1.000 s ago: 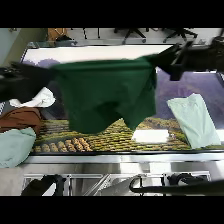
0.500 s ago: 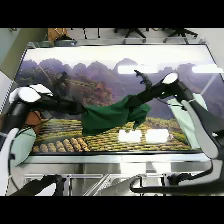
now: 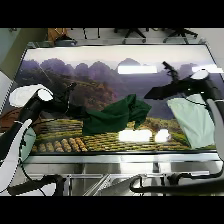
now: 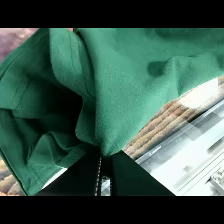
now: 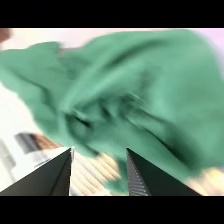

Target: Fold the shirts.

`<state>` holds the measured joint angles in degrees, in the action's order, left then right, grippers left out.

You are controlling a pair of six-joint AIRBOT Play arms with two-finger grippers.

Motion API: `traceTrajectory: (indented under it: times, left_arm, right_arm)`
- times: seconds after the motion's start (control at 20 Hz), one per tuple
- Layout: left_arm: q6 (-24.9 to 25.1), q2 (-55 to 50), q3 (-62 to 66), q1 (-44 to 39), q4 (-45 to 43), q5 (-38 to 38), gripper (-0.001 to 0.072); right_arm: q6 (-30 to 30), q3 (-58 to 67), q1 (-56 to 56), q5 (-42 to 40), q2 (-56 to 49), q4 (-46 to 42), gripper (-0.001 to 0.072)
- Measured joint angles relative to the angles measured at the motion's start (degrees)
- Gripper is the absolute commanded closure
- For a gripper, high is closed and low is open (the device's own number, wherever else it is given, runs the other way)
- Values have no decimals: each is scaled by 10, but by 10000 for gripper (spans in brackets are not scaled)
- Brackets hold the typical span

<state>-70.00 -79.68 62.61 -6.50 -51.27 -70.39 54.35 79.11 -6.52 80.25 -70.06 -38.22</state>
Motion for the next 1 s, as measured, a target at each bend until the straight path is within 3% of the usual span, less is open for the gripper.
traceTrajectory:
  times: [0.1,0.45,0.5,0.6,0.75,0.85,1.0]
  left_arm:
    - [0,-2,6,2,-2,-8,693]
    - [0,-3,12,-1,0,-14,693]
    - [0,-3,12,-1,1,-14,693]
    - [0,-3,12,-1,1,-14,693]
    - [0,-3,12,-1,1,-14,693]
    - [0,-3,12,-1,1,-15,692]
    - [0,-3,12,-1,1,-16,692]
  right_arm:
    - [16,-33,-39,4,35,-24,193]
    - [10,-180,-31,-78,47,-42,198]
    - [3,-187,-19,-92,36,-36,224]
    - [-11,-196,4,-121,15,-22,355]
    - [-42,-201,25,-162,-8,15,355]
    - [-58,-198,31,-181,-15,34,638]
    - [-70,-182,32,-193,-19,49,455]
